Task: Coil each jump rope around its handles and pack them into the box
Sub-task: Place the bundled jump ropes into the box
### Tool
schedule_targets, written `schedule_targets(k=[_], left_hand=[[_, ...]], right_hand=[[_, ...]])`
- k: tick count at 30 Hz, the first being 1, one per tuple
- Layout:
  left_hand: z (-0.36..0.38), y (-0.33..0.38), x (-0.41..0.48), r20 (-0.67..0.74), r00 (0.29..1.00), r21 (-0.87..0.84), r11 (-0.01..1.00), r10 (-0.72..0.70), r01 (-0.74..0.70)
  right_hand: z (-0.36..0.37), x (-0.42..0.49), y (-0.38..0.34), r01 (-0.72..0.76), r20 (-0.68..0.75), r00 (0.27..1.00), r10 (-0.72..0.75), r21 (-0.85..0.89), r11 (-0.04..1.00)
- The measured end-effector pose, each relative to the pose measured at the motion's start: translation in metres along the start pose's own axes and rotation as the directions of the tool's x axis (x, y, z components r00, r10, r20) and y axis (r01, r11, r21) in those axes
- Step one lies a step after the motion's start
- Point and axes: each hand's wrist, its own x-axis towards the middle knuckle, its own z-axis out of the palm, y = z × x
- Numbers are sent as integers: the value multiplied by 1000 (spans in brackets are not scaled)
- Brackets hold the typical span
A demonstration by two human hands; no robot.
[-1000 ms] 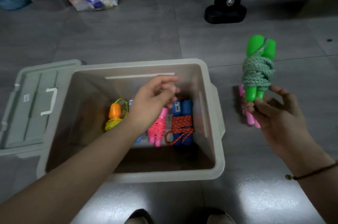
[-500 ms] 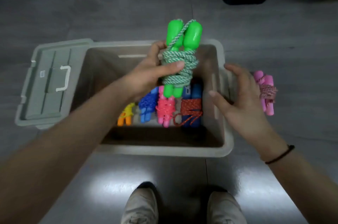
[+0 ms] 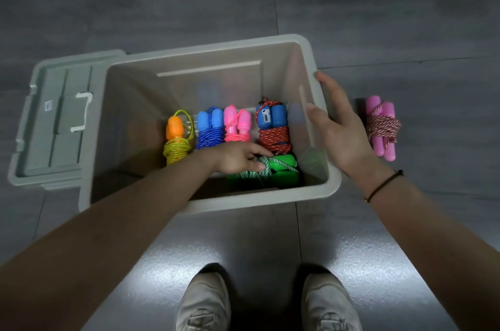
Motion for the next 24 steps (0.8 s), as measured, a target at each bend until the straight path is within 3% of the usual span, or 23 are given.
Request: schedule_targets(k=[5, 8, 11, 14, 16, 19, 24], left_hand=[[9, 1, 5, -58, 994, 259, 963, 90, -73], [9, 5, 6, -112, 979, 441, 891, 170, -104], [7, 7, 7, -178, 960, 589, 805, 218, -74], [6, 3, 9, -169, 967, 524, 848, 188, -73], [4, 1, 8, -168, 971, 449, 890, 171, -79], [1, 0, 6, -184, 973, 324, 943, 141, -75], [2, -5, 5, -185, 978, 123, 990, 93, -71]], right_hand=[[-5, 2, 5, 33, -11, 999, -33, 23, 999], [-12, 2, 11, 42, 9, 999, -43, 83, 996], [-25, 0, 32, 38, -106, 994, -25, 115, 993], [-43, 3, 71, -97, -293, 954, 67, -90, 991], [-58, 7, 99, -260, -360, 922, 142, -304, 917], [-72, 13, 128, -339, -308, 921, 237, -336, 879], [-84, 15, 142, -281, -246, 952, 180, -477, 833]])
